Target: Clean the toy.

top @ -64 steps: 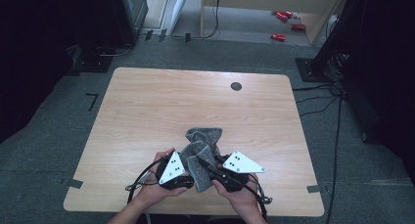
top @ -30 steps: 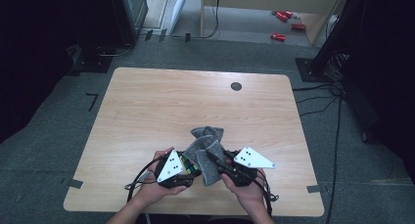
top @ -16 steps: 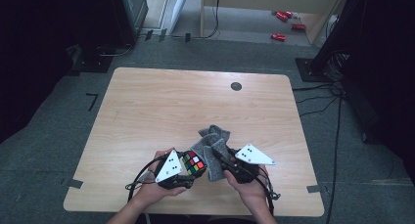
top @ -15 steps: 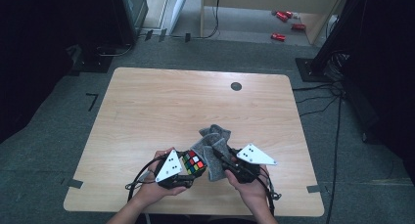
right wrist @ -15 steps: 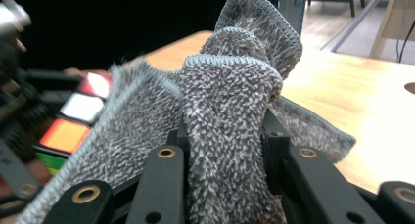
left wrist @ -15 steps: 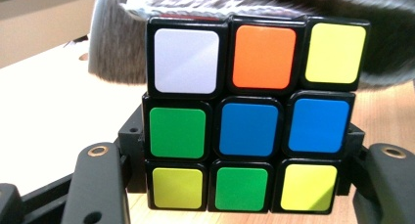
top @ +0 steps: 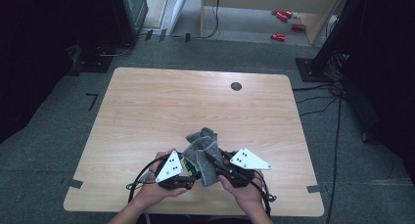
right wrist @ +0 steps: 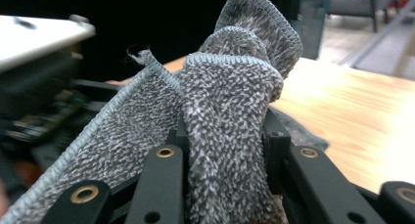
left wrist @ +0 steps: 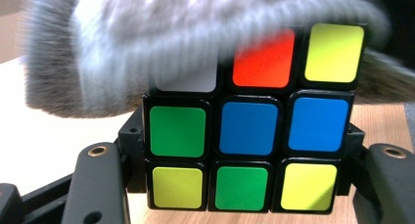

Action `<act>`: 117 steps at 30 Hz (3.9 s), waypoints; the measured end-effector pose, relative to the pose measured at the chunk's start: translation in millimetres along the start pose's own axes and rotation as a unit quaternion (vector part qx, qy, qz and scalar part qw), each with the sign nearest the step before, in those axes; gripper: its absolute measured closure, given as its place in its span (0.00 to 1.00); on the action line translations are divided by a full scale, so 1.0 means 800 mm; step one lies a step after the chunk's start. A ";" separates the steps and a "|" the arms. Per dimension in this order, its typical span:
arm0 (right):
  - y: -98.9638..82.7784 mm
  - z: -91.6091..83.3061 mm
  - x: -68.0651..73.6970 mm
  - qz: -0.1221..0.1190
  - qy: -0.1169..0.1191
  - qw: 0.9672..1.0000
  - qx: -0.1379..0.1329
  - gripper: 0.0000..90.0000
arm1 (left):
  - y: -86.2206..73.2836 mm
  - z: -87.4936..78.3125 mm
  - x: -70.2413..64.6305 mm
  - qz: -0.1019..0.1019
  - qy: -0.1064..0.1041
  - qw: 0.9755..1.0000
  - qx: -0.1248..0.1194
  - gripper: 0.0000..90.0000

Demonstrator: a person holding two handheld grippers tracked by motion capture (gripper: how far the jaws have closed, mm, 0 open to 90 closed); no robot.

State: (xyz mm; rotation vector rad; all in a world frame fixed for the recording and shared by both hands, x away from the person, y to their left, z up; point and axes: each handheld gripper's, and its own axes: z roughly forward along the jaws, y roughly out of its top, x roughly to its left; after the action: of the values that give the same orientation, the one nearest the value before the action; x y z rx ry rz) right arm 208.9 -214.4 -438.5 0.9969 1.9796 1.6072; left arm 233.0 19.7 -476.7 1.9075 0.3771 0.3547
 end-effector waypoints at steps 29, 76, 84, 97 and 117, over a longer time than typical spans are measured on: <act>0.003 -0.008 -0.007 0.018 -0.017 1.000 -0.008 0.77 | -0.001 0.002 0.001 0.011 0.013 1.000 0.012 0.37; -0.024 0.011 -0.021 0.051 0.087 0.995 0.018 0.79 | 0.005 -0.022 0.025 -0.081 -0.058 0.992 -0.071 0.37; -0.033 0.022 -0.023 0.038 0.092 0.993 0.066 0.78 | 0.004 -0.024 0.029 -0.081 -0.051 0.993 -0.071 0.37; -0.037 0.024 -0.018 0.047 0.097 0.993 0.049 0.78 | 0.005 -0.024 0.029 -0.083 -0.054 0.993 -0.070 0.37; -0.043 0.032 -0.009 0.010 0.074 0.994 0.084 0.77 | 0.006 -0.026 0.032 -0.084 -0.046 0.993 -0.069 0.37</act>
State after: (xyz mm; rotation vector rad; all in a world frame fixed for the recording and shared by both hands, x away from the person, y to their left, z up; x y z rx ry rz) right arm 221.6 -205.6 -479.2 0.9872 2.2419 1.5868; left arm 248.0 46.3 -463.6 1.7360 0.4383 0.1758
